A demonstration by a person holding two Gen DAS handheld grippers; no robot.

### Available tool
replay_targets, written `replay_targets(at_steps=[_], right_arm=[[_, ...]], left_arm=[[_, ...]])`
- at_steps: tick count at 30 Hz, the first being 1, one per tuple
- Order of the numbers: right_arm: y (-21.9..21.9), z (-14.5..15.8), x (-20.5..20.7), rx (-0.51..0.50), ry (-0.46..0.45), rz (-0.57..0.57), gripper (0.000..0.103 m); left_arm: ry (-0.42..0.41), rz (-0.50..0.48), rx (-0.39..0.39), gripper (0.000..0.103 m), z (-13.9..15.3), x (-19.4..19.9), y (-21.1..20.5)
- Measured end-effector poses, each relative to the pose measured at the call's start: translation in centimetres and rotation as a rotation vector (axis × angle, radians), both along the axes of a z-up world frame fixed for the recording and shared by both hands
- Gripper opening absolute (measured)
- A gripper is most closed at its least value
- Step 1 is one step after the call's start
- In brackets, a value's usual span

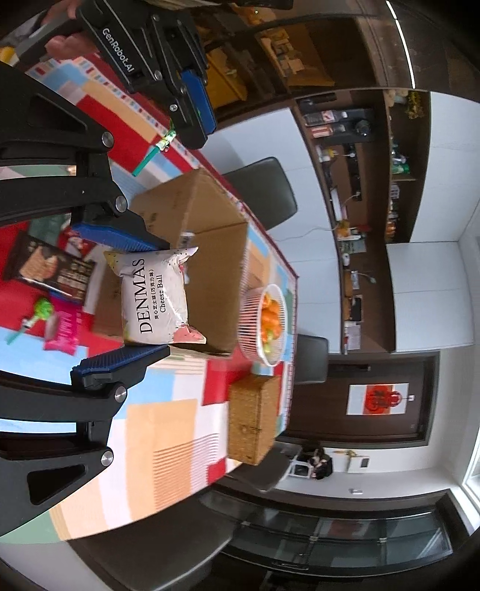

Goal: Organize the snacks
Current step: 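Carry the lollipop and DENMAS bag into the box and open both tools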

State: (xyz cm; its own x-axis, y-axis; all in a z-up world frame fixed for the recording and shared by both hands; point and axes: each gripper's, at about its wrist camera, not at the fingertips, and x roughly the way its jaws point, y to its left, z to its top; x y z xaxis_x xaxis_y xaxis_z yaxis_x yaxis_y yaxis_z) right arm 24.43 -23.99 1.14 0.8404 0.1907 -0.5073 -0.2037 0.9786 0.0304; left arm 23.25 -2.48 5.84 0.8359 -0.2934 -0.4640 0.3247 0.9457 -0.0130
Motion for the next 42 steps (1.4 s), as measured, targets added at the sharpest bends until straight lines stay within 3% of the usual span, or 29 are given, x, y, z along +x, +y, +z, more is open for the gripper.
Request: replay_targets(at_steps=[11,24,30,31,32,33,34,35,42], right_arm=[[0.2,2.0,3.8,0.014,-0.032,0.018,0.049],[0.6,0.5,10.2,0.033,0.060,0.014,0.049],[0.1,-1.0,12.5,0.050,0.124,-0.003,0.049],[0.1,-1.1,12.8,0.054,0.131,0.000,0.049],[0.1,-1.3,13.0,0.058,0.138,0.006,0.054],[0.1,-1.4,13.2,0.057,0.149,0.003,0.062],[0.0,-1.5,13.3,0.058,0.156,-0.006,0.067],[-0.2,-1.5,13.1,0.064,0.155,-0.016,0.074],[-0.9,-0.6,8.9,0.035,0.057,-0.053,0.074]], left_arm=[[-0.015,0.015,-0.007,0.025,1.7,4.6,-0.1],[0.147,0.012,0.013,0.025,-0.8,12.2,-0.7],[0.188,0.032,0.063,0.025,-1.9,14.2,-1.5],[0.185,0.040,0.075,0.032,-1.9,14.2,-1.7],[0.172,0.057,0.090,0.040,-1.8,14.0,-1.8],[0.149,0.072,0.104,0.057,-1.6,13.5,-1.8],[0.125,0.077,0.107,0.063,-1.4,13.0,-1.7],[0.101,0.080,0.114,0.063,-1.2,12.4,-1.6],[0.031,0.047,0.166,0.064,-0.4,7.6,-2.0]])
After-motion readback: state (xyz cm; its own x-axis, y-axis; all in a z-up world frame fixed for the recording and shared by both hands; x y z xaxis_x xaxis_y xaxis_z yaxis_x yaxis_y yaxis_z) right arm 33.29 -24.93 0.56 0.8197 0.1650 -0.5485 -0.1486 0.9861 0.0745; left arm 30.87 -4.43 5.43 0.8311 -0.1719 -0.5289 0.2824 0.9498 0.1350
